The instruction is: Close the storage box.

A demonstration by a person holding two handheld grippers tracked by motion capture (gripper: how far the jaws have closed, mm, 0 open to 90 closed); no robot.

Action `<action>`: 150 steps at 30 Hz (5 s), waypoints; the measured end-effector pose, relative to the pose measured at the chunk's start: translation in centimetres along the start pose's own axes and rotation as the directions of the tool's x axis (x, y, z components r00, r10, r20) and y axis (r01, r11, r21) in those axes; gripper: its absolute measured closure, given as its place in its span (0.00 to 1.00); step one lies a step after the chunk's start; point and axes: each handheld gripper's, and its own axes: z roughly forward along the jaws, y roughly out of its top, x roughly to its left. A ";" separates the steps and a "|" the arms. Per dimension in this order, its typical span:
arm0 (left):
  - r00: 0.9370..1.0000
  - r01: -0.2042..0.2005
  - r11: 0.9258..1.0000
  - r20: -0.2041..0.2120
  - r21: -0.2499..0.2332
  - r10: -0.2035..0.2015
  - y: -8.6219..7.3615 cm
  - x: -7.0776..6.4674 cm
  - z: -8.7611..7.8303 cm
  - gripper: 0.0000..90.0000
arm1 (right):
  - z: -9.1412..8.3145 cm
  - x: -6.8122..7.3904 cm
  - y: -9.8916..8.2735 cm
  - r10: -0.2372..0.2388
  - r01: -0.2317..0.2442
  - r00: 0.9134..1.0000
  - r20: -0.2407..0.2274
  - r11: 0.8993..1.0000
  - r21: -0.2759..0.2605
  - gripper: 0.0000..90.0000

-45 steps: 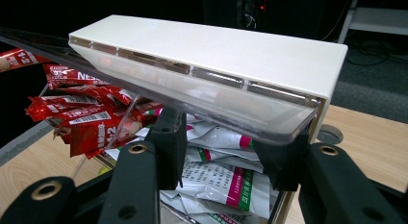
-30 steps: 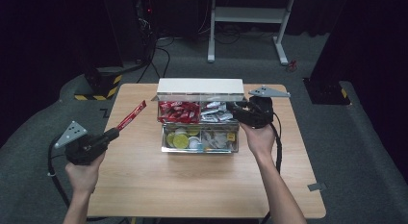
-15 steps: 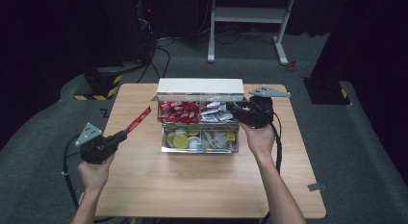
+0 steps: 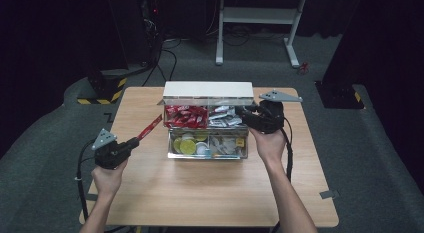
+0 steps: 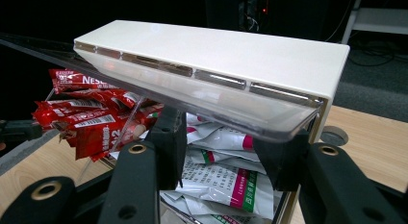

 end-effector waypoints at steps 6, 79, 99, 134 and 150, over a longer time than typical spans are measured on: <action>1.000 0.017 1.000 0.000 0.008 -0.017 -0.4 -0.1 1.0 0.96 | 0.0 0.1 0.0 -0.001 0.001 1.000 0.004 1.000 0.000 0.62; 0.989 0.131 0.980 -0.080 0.148 -0.120 -5.1 2.0 4.8 0.61 | -0.5 0.4 0.1 -0.032 0.032 0.999 0.021 0.999 0.006 0.62; 0.968 0.145 0.974 -0.231 0.177 -0.102 -8.4 4.1 4.0 0.52 | -1.1 0.1 -0.2 -0.029 0.029 0.999 0.018 1.000 0.000 0.62; 0.969 0.070 0.973 -0.248 0.219 -0.014 -8.3 3.0 4.6 0.39 | -4.4 -0.8 -3.7 -0.053 0.053 0.998 0.013 0.997 0.051 0.57; 0.969 0.070 0.973 -0.246 0.221 -0.014 -8.3 3.0 4.6 0.38 | -6.1 -3.0 -6.5 0.025 -0.025 1.000 0.010 1.000 -0.010 0.56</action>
